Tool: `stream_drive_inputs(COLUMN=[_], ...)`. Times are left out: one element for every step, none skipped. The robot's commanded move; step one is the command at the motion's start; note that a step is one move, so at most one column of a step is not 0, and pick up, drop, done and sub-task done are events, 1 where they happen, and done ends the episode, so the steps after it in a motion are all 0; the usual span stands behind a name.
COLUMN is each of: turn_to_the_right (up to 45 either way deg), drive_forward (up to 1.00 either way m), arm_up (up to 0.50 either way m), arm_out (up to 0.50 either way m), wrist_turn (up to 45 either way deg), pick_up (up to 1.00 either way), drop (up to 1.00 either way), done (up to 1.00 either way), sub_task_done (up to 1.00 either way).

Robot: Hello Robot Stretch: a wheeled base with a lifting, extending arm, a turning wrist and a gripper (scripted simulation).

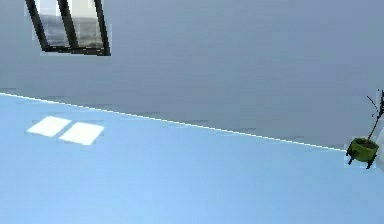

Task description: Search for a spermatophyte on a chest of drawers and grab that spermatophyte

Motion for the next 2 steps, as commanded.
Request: stream_drive_inputs(turn_to_the_right=[0.0,0.0], drive_forward=[0.0,0.0], arm_up=[0.0,0.0], arm_out=[0.0,0.0], wrist_turn=[6.0,0.0], pick_up=[0.0,1.0], drop=[0.0,0.0], done=[0.0,0.0], sub_task_done=[0.0,0.0])
